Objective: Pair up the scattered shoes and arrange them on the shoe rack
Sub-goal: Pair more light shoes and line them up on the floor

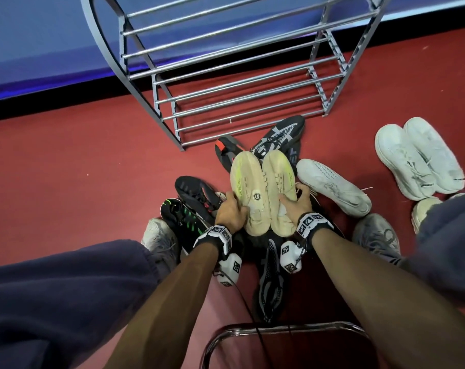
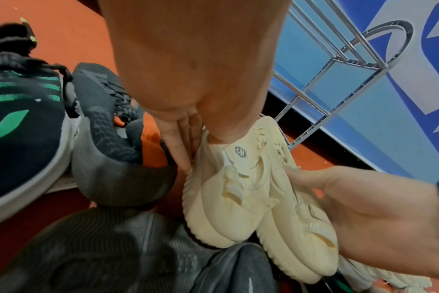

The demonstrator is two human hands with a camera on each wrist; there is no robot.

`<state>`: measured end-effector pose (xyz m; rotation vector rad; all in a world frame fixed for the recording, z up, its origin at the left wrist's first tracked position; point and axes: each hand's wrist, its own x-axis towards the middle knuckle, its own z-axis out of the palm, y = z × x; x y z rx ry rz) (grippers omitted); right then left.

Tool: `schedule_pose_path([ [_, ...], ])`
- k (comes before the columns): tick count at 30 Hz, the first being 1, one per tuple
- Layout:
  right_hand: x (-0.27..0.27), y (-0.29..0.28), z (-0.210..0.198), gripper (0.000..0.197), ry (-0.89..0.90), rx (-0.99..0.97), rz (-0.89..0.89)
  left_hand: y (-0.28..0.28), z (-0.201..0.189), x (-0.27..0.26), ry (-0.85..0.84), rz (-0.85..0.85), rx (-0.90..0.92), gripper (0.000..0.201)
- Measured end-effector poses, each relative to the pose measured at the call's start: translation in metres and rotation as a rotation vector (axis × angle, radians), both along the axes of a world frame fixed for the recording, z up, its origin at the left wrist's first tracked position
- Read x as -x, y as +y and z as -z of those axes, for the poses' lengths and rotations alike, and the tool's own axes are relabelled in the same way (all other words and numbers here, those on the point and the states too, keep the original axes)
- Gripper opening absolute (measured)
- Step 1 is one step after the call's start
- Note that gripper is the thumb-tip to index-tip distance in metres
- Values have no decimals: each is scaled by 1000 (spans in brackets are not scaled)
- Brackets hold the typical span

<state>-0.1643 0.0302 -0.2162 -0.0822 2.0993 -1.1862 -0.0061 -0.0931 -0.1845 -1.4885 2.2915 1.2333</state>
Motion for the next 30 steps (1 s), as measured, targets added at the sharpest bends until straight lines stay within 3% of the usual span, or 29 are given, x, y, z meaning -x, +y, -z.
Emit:
schedule_pose_path([
  [7,19,-5,-16,46,47,67,-34,12,-19,2,56,-16,29,43],
  [17,42,11,-139,43,160,165,-3,25,-126,22,288,65,198,23],
  [21,67,19,-172,43,189,162,11,29,-150,52,340,46,166,25],
  [24,97,30,-169,42,217,69,50,40,-150,83,355,62,119,22],
  [30,157,79,-132,36,304,-85,73,84,-101,151,306,102,-30,28],
])
